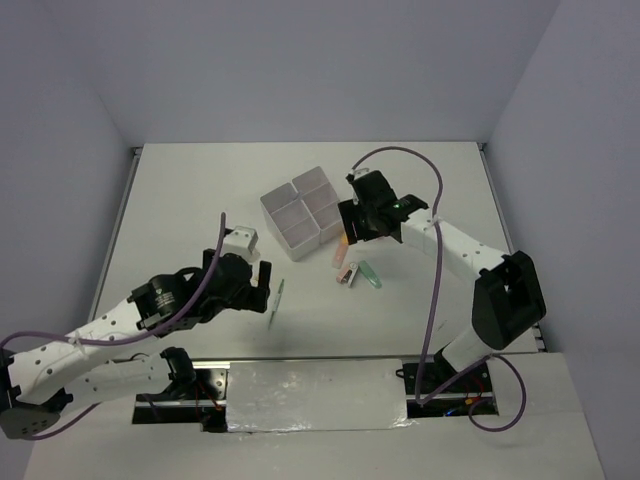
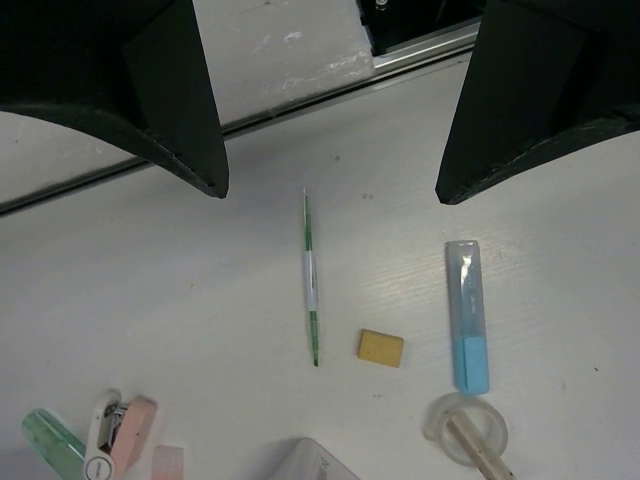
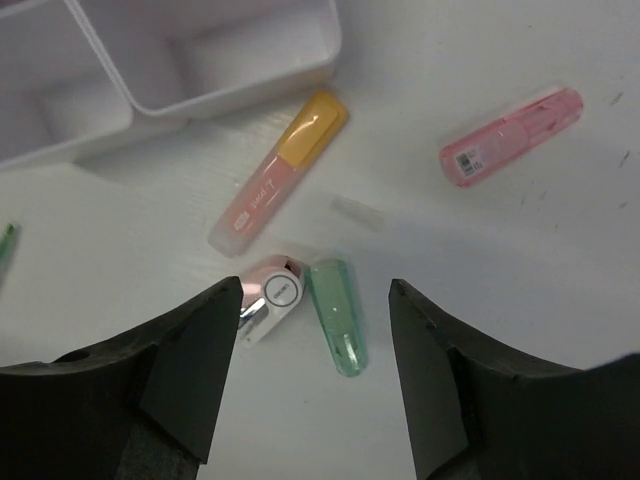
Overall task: Sort the stationery into containers
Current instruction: Pick up the pen cap from the center of the board.
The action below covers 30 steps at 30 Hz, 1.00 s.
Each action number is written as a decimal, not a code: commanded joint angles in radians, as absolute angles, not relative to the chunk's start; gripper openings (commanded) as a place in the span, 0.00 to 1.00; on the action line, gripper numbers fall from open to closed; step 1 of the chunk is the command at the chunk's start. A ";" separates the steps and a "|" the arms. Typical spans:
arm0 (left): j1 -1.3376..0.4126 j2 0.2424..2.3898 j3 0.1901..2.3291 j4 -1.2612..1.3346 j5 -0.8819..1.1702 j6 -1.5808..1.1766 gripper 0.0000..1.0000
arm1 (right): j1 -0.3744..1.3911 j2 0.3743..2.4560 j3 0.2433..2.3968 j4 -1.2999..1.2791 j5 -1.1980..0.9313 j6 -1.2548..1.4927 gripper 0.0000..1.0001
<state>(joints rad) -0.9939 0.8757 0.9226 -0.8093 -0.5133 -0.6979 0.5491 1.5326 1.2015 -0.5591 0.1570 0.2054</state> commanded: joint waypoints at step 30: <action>-0.996 0.693 0.876 -0.669 -0.247 -0.537 0.99 | 0.463 1.850 1.229 -0.428 -0.035 -0.333 0.49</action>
<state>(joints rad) -0.9939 0.7086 0.8768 -0.7082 -0.2596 -0.5518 0.4557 1.8244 1.1980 -0.4465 -0.0418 -0.3161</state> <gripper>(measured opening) 0.994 0.501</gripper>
